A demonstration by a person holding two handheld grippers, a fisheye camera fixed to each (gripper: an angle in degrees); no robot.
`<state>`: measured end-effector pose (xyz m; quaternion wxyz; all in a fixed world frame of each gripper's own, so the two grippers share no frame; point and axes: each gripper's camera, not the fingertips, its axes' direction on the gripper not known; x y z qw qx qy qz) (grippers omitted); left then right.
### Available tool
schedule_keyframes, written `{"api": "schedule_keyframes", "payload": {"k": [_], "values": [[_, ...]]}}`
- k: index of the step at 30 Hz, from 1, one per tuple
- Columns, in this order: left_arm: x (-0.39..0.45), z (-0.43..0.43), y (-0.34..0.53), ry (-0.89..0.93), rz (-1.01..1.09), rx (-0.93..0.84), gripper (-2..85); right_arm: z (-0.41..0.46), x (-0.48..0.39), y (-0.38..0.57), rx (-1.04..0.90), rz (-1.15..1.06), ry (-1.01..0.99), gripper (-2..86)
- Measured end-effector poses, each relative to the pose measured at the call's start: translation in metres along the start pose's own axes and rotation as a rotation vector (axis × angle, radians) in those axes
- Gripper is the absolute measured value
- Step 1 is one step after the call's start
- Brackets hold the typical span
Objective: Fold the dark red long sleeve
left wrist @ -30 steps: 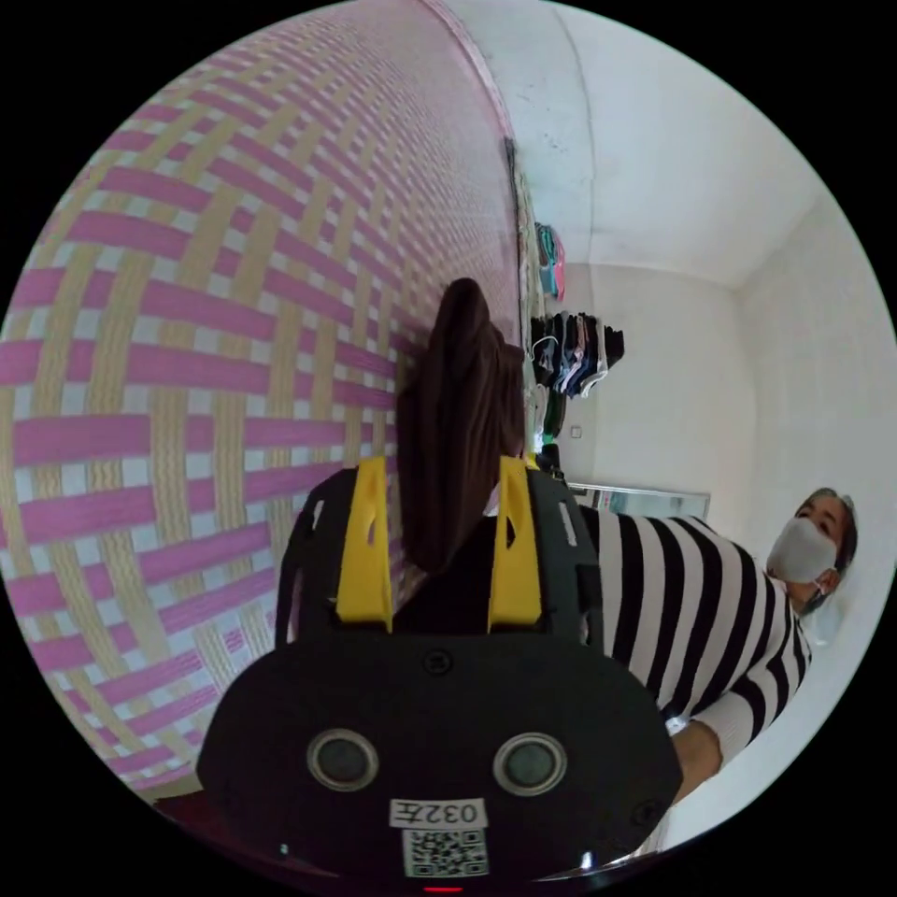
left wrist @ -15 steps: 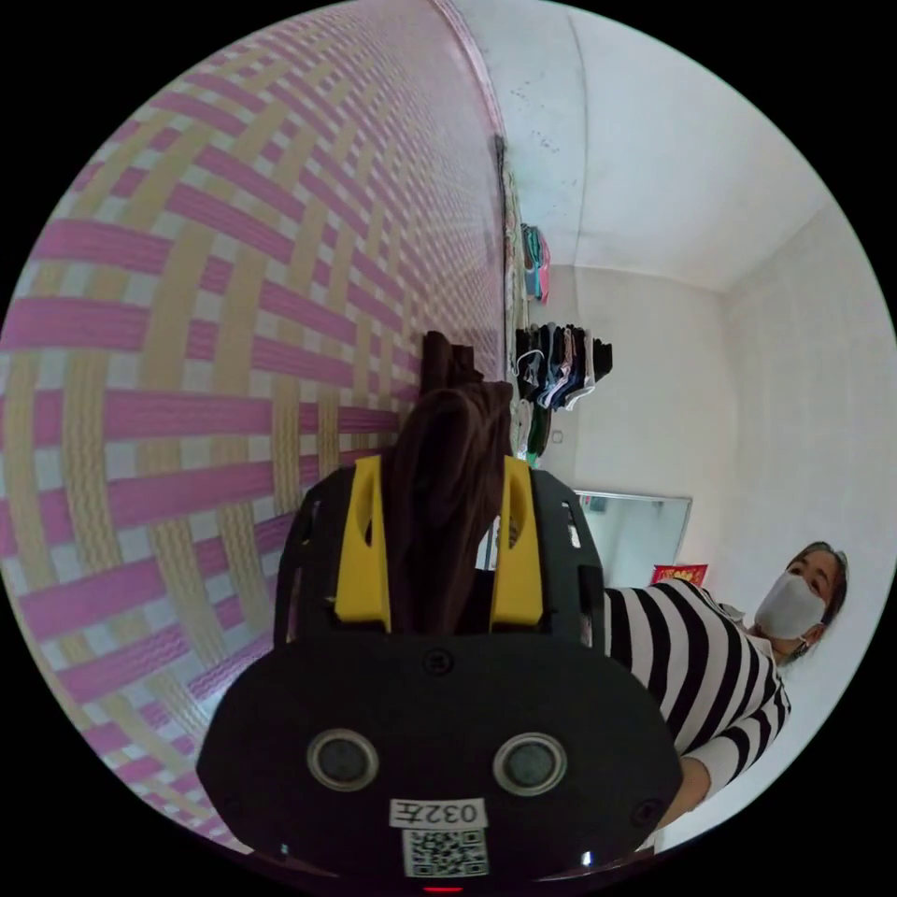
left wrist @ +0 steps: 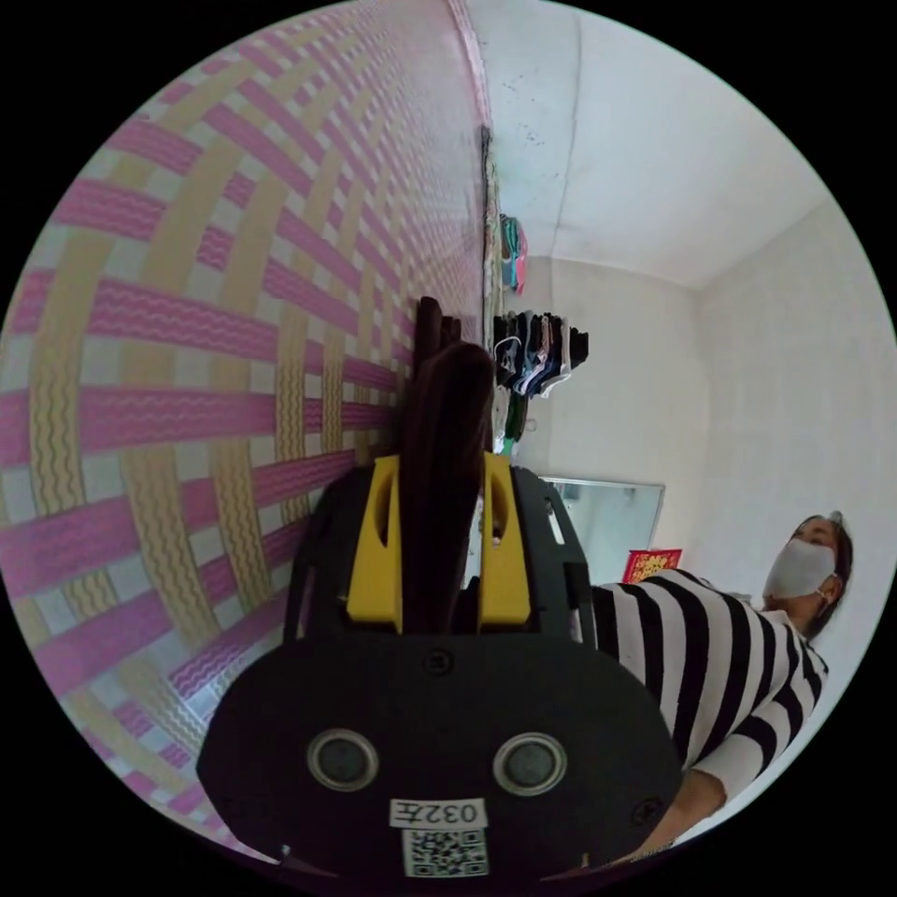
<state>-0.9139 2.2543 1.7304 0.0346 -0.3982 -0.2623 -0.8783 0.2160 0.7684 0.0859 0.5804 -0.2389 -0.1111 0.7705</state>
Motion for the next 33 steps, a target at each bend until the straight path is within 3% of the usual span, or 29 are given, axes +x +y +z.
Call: {"api": "schedule_keyframes", "payload": {"k": [7, 15, 21, 29, 33], "values": [[-0.025, 0.053, -0.026, -0.024, 0.017, -0.115, 5.5, 0.001, 0.044, 0.003, 0.022, 0.049, -0.105, 8.7], [-0.034, 0.134, -0.016, 0.104, 0.008, -0.084, 2.1, -0.032, 0.064, 0.036, 0.045, -0.05, -0.191, 6.6], [-0.003, 0.292, 0.002, 0.26, 0.05, -0.15, 1.7, -0.133, 0.098, 0.078, 0.098, -0.153, -0.218, 6.5], [0.024, 0.595, 0.002, 0.56, 0.004, -0.288, 1.7, -0.349, 0.159, 0.142, 0.324, -0.22, -0.175, 6.5], [0.052, 0.706, -0.015, 0.603, 0.042, -0.389, 1.8, -0.425, 0.167, 0.164, 0.404, -0.262, -0.139, 6.5]]}}
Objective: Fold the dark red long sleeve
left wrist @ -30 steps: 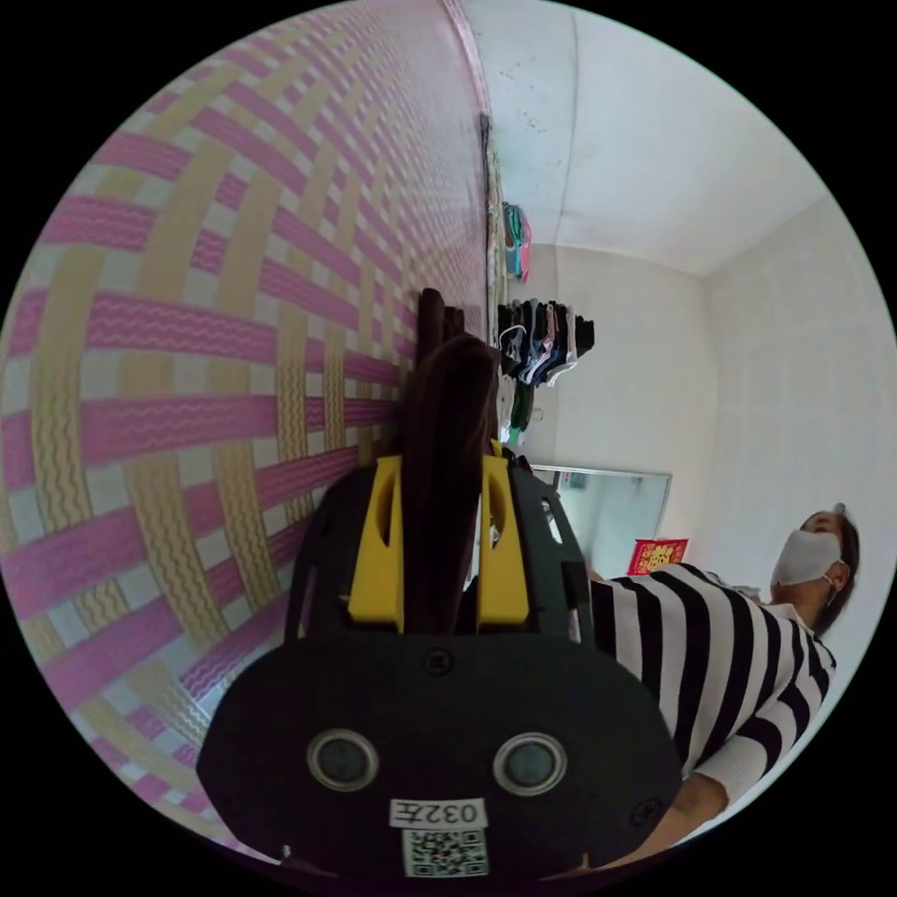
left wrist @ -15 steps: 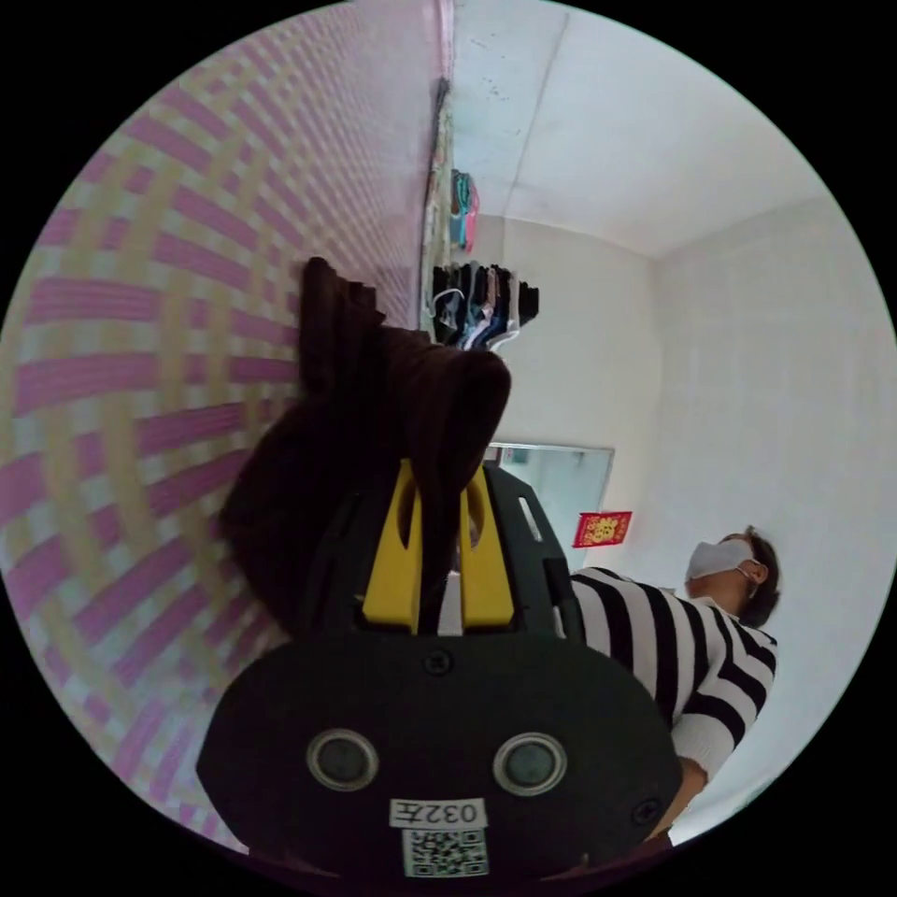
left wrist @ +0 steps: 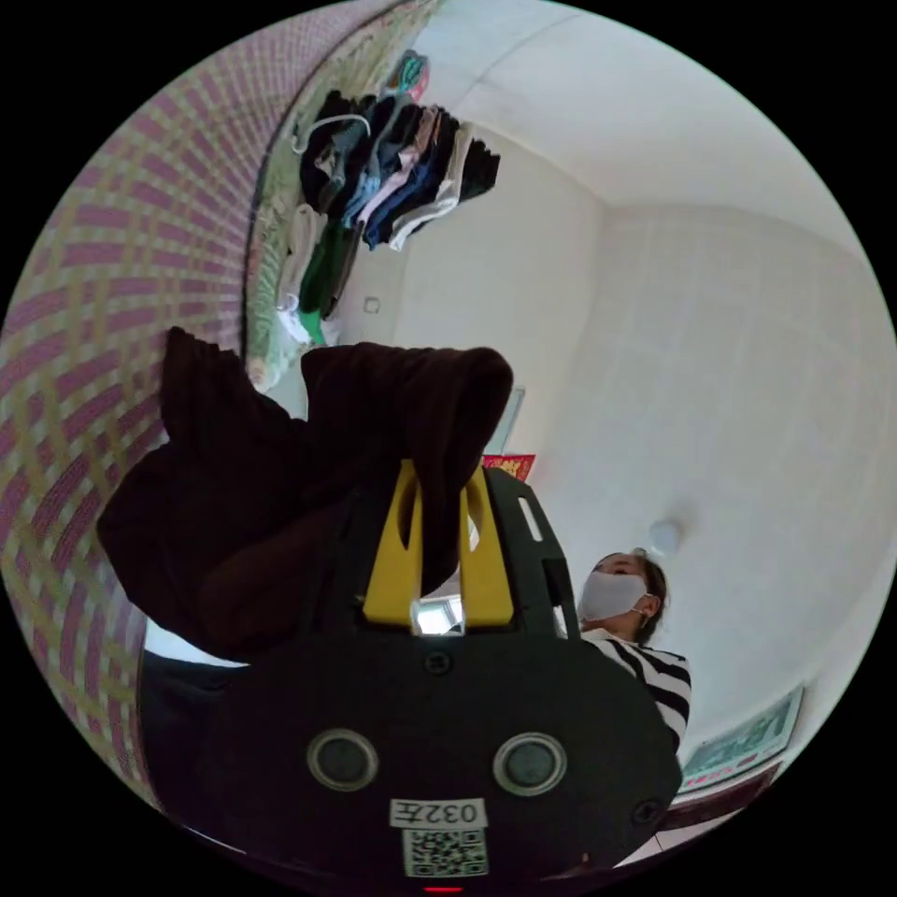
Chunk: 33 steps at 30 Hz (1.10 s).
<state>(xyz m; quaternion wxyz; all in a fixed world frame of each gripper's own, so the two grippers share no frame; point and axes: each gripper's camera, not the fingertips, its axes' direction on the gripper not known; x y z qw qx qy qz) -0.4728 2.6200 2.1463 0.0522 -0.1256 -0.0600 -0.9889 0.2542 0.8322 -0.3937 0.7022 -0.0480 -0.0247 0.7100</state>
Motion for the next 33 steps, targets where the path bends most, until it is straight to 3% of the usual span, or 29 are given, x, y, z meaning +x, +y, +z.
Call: {"api": "schedule_keyframes", "payload": {"k": [5, 14, 22, 28, 33], "values": [[-0.053, 0.112, -0.081, 0.039, 0.006, -0.108, 2.1, -0.08, 0.006, -0.023, 0.057, -0.032, 0.047, 6.6], [-0.146, 0.239, -0.227, 0.153, 0.119, -0.169, 2.1, -0.139, 0.004, -0.106, 0.036, -0.153, 0.107, 6.5], [-0.125, 0.347, -0.34, 0.245, 0.321, -0.216, 2.1, -0.211, -0.076, -0.19, 0.125, -0.366, 0.008, 6.5], [-0.104, 0.438, -0.402, 0.195, 0.45, -0.254, 1.9, -0.25, -0.112, -0.254, 0.098, -0.46, -0.079, 6.5], [-0.118, 0.467, -0.438, 0.102, 0.485, -0.109, 1.9, -0.24, -0.098, -0.318, -0.015, -0.39, -0.152, 6.5]]}}
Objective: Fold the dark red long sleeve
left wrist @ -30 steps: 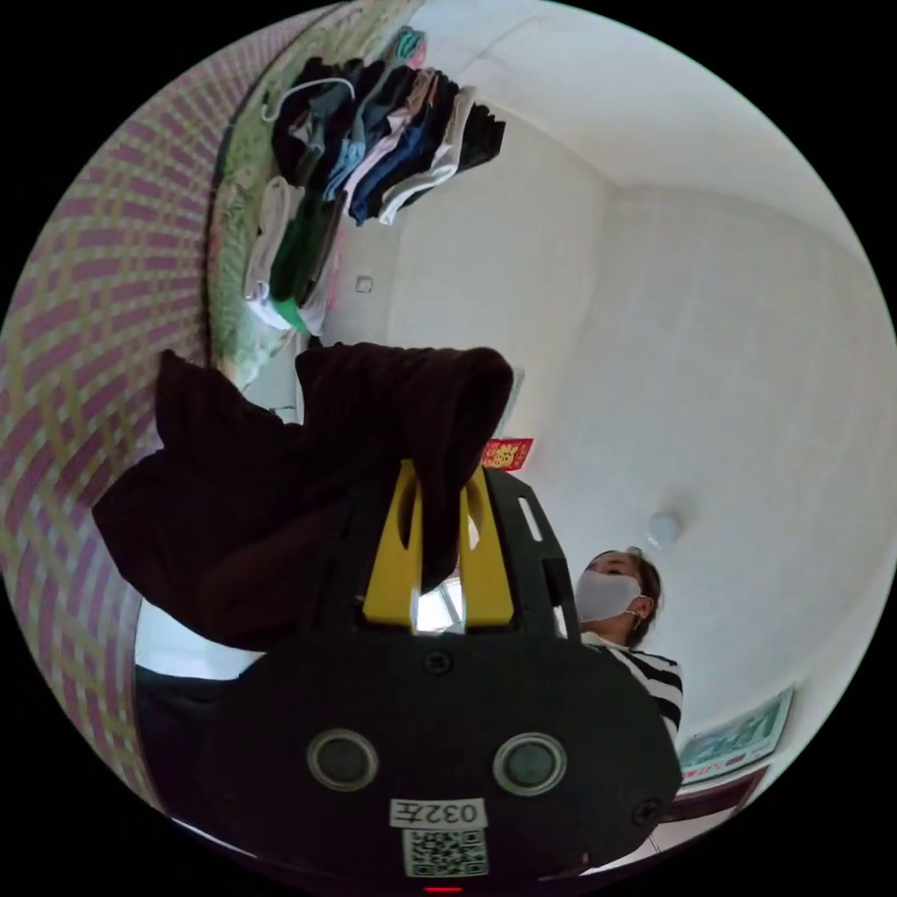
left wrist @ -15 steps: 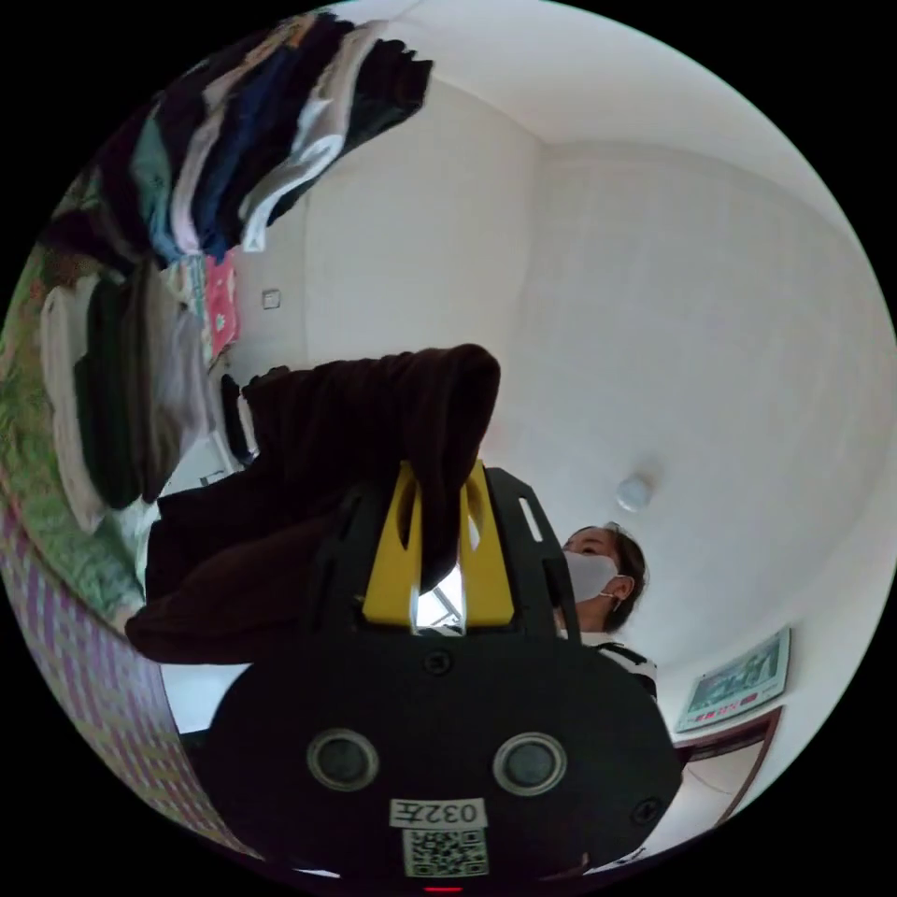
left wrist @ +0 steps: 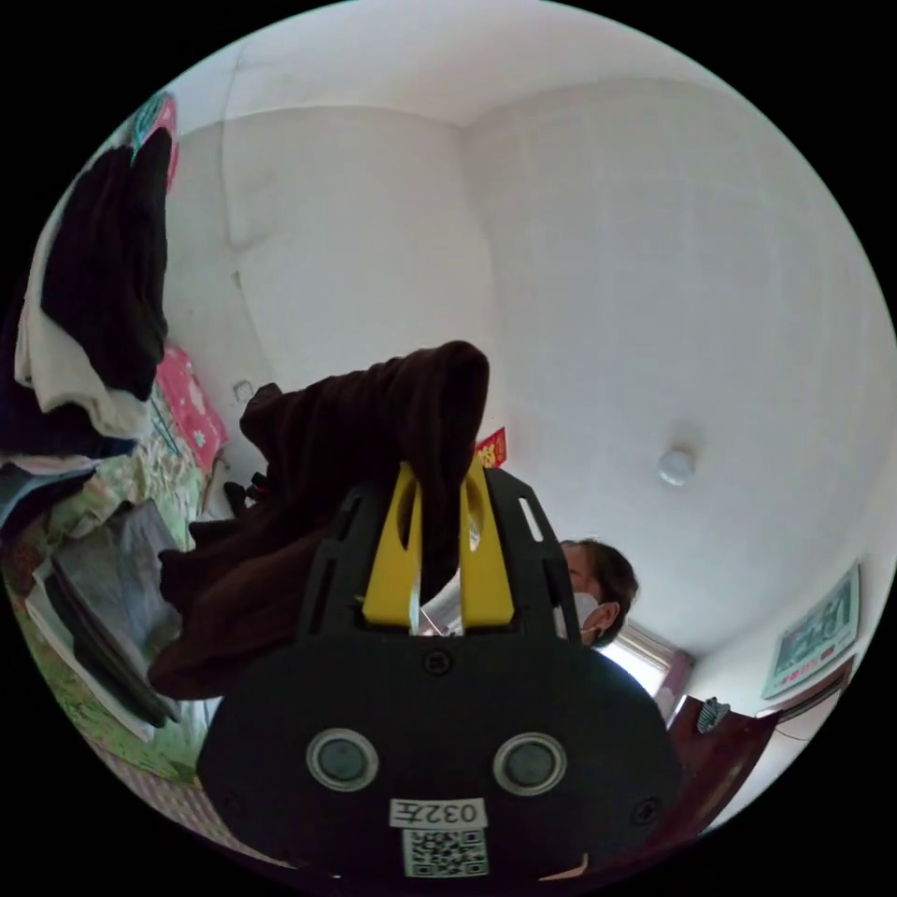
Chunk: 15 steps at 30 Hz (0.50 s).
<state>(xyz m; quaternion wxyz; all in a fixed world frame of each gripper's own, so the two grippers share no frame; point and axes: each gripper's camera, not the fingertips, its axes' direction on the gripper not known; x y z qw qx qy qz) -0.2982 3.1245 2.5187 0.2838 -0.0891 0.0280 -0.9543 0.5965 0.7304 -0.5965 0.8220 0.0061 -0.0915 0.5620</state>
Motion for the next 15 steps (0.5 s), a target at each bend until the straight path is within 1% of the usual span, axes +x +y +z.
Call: {"api": "schedule_keyframes", "payload": {"k": [2, 4, 8, 10, 12, 14, 15], "values": [[-0.004, 0.011, -0.02, -0.039, 0.03, 0.055, 1.9, 0.013, 0.006, -0.028, -0.054, -0.016, -0.039, 6.5], [0.002, 0.025, -0.033, -0.062, 0.078, 0.062, 1.9, 0.017, 0.001, -0.045, -0.062, -0.051, -0.092, 6.5], [0.03, 0.07, -0.04, -0.126, 0.223, 0.005, 1.8, -0.004, 0.001, -0.059, -0.003, -0.068, -0.244, 6.6], [0.028, 0.088, -0.032, -0.163, 0.259, -0.034, 1.9, -0.016, 0.014, -0.051, -0.01, -0.05, -0.283, 6.6], [0.006, 0.101, -0.017, -0.189, 0.23, -0.073, 1.9, -0.029, 0.039, -0.029, -0.013, 0.012, -0.285, 6.6], [-0.058, 0.106, 0.014, -0.227, 0.112, -0.093, 1.9, -0.046, 0.088, 0.015, -0.026, 0.152, -0.242, 6.6], [-0.08, 0.104, 0.023, -0.235, 0.067, -0.099, 1.9, -0.05, 0.1, 0.027, -0.03, 0.189, -0.222, 6.6]]}}
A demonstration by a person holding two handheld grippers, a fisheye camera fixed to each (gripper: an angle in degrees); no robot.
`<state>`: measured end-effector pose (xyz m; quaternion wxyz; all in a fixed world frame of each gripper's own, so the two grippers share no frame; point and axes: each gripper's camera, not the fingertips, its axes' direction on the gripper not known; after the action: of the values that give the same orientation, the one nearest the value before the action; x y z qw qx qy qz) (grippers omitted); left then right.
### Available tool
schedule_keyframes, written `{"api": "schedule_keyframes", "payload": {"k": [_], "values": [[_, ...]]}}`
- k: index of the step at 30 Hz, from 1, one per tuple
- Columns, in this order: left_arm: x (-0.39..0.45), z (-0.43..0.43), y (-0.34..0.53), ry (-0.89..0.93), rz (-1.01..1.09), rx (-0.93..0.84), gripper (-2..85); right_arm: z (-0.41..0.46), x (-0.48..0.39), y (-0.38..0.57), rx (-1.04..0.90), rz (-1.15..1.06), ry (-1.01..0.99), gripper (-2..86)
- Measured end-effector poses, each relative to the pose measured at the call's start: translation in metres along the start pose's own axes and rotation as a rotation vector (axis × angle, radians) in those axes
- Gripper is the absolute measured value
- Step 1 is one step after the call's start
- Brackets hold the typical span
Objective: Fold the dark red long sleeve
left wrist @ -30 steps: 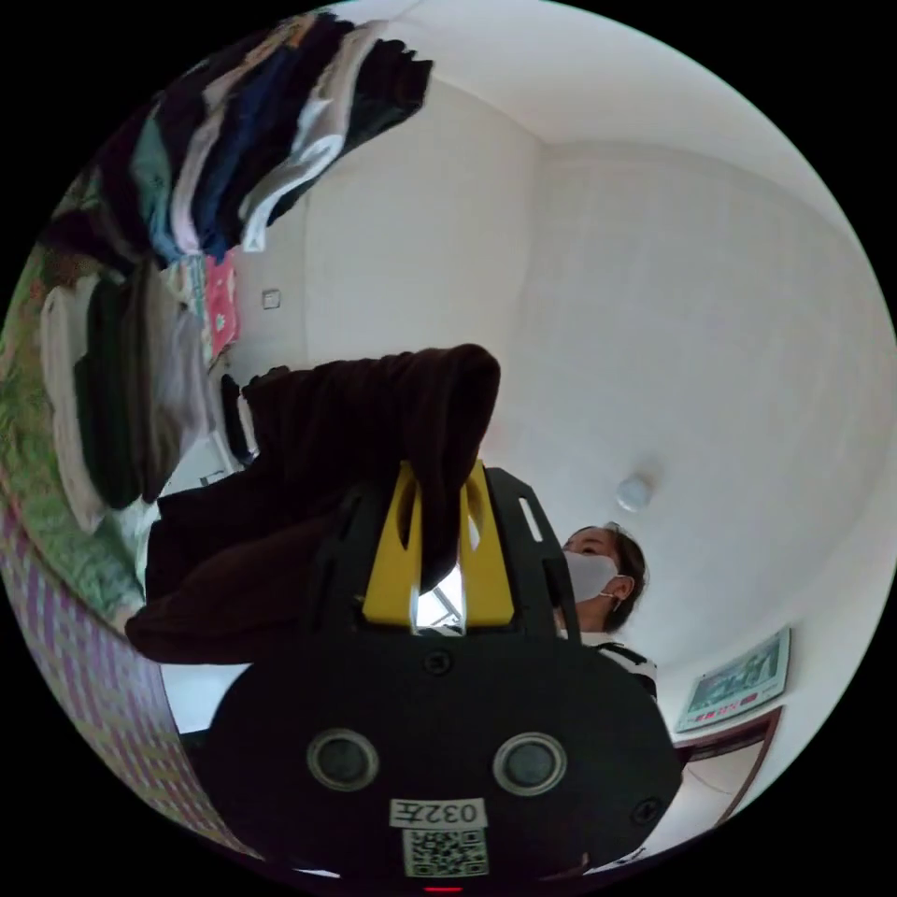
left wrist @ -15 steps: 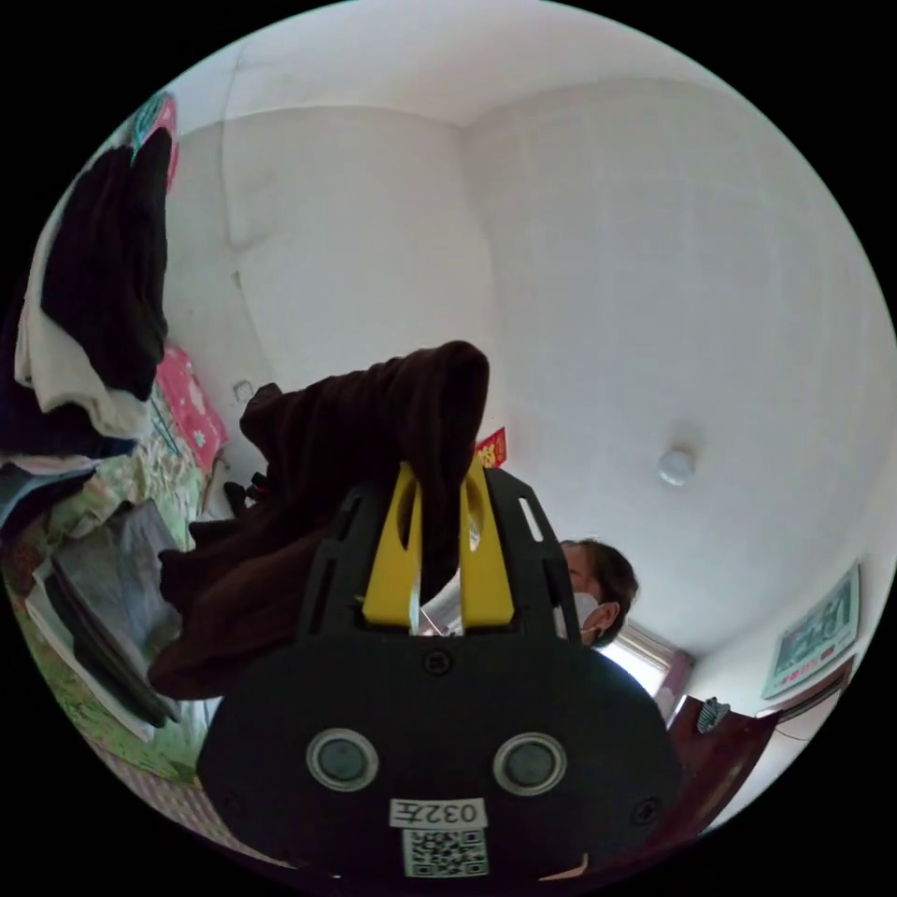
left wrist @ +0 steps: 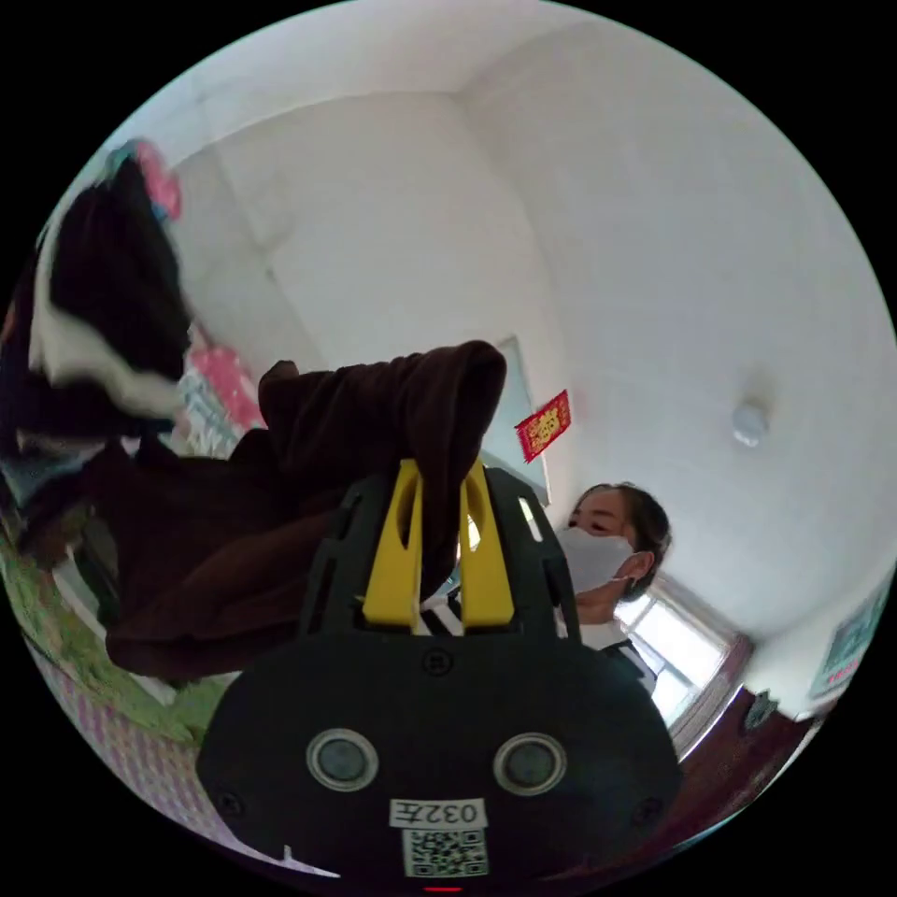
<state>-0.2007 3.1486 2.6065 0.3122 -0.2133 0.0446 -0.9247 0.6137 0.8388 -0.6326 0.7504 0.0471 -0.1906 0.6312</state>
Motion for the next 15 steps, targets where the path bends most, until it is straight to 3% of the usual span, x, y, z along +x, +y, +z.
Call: {"api": "schedule_keyframes", "payload": {"k": [5, 9, 15], "values": [[-0.18, 0.002, 0.1, -0.146, -0.45, -0.028, 2.0, -0.051, 0.099, 0.082, -0.045, 0.303, 0.199, 6.6], [-0.208, 0.002, 0.114, -0.036, -0.445, -0.033, 1.9, -0.058, 0.1, 0.103, -0.034, 0.288, 0.128, 6.5], [-0.219, -0.016, 0.106, -0.103, -0.456, -0.063, 1.8, -0.063, 0.083, 0.105, -0.069, 0.289, 0.204, 10.1]]}}
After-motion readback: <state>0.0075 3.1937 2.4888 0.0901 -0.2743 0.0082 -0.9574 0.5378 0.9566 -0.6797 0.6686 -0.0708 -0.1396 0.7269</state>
